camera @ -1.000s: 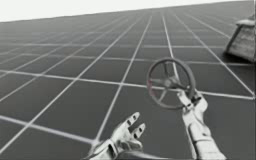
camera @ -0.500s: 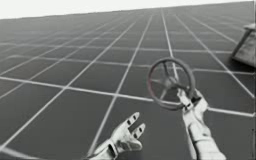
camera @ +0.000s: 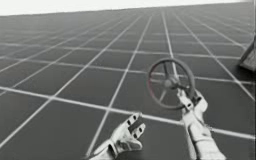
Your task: Pick up and drop off the object
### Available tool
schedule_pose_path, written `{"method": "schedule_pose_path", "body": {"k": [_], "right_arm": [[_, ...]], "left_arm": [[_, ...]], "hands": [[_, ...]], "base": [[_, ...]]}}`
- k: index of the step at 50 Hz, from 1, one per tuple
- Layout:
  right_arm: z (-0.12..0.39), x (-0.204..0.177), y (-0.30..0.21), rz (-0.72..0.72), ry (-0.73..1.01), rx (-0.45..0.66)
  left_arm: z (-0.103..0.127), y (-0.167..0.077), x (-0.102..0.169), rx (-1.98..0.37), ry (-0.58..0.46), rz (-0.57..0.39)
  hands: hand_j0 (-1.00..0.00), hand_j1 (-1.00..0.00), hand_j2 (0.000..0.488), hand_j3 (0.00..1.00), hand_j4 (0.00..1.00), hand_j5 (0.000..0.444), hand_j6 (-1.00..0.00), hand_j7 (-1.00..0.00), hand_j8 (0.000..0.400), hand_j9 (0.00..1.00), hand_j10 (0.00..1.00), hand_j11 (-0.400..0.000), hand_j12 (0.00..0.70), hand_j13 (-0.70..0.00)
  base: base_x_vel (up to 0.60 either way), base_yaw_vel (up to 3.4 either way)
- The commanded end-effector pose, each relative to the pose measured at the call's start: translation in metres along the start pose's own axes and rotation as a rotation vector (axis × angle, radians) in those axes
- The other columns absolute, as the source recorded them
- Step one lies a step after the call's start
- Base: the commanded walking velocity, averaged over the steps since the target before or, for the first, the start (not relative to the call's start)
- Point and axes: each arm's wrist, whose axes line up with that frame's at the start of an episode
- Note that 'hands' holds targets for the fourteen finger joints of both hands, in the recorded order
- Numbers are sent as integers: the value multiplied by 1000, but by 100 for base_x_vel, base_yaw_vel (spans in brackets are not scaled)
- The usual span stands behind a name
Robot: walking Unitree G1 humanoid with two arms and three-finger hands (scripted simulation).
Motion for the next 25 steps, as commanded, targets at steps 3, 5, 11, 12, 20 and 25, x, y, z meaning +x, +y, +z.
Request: {"method": "schedule_pose_path", "body": {"k": [3,5,11,12,20,25], "right_arm": [[7,-5,14,45,-30,8],[7,-5,14,45,-30,8],[7,-5,14,45,-30,8],[7,-5,14,45,-30,8],[7,-5,14,45,-30,8],[7,-5,14,45,-30,8]], "left_arm": [[0,3,-3,-11,-14,-2],[0,3,-3,-11,-14,-2],[0,3,-3,-11,-14,-2],[0,3,-3,-11,-14,-2],[0,3,-3,-11,-14,-2],[0,3,-3,-11,-14,-2]], "hands": [[0,0,0,1000,1000,0,0,0,0,1000,1000,-400,0,-700],[0,0,0,1000,1000,0,0,0,0,1000,1000,-400,0,-700],[0,0,0,1000,1000,0,0,0,0,1000,1000,-400,0,-700],[0,0,0,1000,1000,0,0,0,0,1000,1000,-400,0,-700],[0,0,0,1000,1000,0,0,0,0,1000,1000,-400,0,-700],[0,0,0,1000,1000,0,0,0,0,1000,1000,-400,0,-700]], "base": [[60,0],[60,0],[59,1],[58,3],[57,4],[59,2]]}}
